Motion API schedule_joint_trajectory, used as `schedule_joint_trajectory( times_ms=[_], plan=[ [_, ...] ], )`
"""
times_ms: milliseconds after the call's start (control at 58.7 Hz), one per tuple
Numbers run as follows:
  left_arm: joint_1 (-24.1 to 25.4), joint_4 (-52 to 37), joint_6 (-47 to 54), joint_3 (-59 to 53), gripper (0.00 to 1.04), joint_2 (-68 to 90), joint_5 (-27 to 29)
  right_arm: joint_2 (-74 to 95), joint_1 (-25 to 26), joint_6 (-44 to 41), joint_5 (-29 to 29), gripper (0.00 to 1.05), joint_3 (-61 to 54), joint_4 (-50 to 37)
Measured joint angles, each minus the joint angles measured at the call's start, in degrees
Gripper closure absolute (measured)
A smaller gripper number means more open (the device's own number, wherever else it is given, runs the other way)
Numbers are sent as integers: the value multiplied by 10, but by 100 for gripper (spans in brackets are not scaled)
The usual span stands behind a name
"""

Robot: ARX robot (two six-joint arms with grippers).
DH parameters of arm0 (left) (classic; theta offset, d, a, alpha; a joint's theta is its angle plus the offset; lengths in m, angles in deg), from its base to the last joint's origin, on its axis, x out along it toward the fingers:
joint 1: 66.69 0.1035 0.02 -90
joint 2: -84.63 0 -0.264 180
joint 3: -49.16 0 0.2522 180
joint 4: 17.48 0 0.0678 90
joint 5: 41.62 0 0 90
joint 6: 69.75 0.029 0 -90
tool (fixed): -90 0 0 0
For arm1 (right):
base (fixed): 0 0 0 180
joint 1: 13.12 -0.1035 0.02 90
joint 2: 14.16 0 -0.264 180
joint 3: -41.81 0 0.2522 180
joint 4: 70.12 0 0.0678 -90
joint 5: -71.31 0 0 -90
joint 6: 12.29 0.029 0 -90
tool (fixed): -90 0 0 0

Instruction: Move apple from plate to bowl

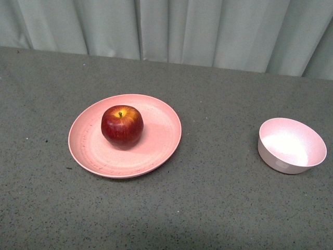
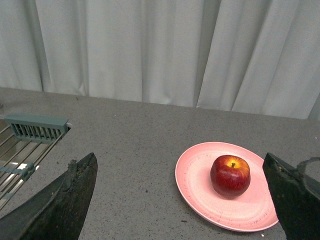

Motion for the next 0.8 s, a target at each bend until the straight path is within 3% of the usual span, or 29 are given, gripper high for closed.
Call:
schedule_joint_trajectory(
  times_ms=[801],
  plan=[
    [0,0,0,0,7,0,0,0,0,0,0,9,0,0]
  ],
)
